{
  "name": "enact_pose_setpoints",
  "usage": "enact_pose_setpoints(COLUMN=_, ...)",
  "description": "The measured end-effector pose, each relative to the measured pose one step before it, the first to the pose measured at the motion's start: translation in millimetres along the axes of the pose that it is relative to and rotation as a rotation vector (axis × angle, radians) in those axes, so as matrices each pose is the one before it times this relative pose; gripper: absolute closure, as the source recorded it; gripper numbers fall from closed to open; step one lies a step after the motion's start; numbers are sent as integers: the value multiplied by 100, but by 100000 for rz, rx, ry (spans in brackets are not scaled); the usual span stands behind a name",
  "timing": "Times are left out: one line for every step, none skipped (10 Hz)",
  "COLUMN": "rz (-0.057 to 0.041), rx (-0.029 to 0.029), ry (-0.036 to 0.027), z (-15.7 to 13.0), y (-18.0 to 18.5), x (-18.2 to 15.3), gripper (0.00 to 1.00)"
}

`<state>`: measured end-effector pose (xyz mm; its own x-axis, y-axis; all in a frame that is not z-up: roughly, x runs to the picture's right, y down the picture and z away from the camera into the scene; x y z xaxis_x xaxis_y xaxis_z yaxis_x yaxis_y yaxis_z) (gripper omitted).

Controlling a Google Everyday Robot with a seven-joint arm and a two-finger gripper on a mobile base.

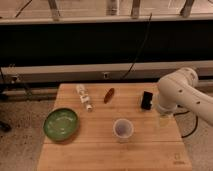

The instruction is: Pick up the ceramic cup

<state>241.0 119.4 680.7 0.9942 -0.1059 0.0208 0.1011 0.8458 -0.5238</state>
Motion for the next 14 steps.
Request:
enact_pose_setpoints(rz=-2518, rx=340, ry=222, z=7, y=227, x=-614, gripper=20)
enact_pose_setpoints(rz=-2406, rx=237, ry=24, z=-25, y=381, x=-332, gripper=20)
enact_pose_setpoints(rz=-2942, rx=164, ry=220, z=-160, y=520, x=-317, gripper=20)
enact_pose_setpoints(rz=-1554, rx=-159, ry=-3, z=5, y=326, x=-454, gripper=20)
enact_pose_setpoints(rz=-3020, rx=-71, ry=116, z=-23, y=245, x=-1214, gripper=20)
enact_pose_setpoints(rz=-3504, rx=70, ry=-95, z=-44, y=71, x=-1784, gripper=20)
enact_pose_setpoints(rz=-2474, rx=-227, ry=119, z=11, y=215, x=-1117, gripper=20)
enact_pose_setpoints(rz=-3032, rx=40, ry=-108, z=-70, y=288, x=-740, gripper=20)
enact_pose_setpoints(rz=-1899, rx=49, ry=-64, z=-11, y=261, x=-578, gripper=20)
enact_pose_setpoints(rz=-2557, rx=105, ry=-268, z=-14, y=278, x=-1076, gripper=20)
enact_pose_setpoints(rz=-2093, rx=-51, ry=-441, z=75, y=237, x=-751, gripper=20)
enact_pose_setpoints(rz=-2136, rx=-245, ry=-544, z=330, y=-9, x=-622, gripper=20)
enact_pose_setpoints(rz=-1661, rx=-125, ry=-363, z=205, y=-171, x=-529, gripper=20)
enact_pose_setpoints(rz=-1503, rx=213, ry=-245, z=131, y=-184, x=-339, gripper=20)
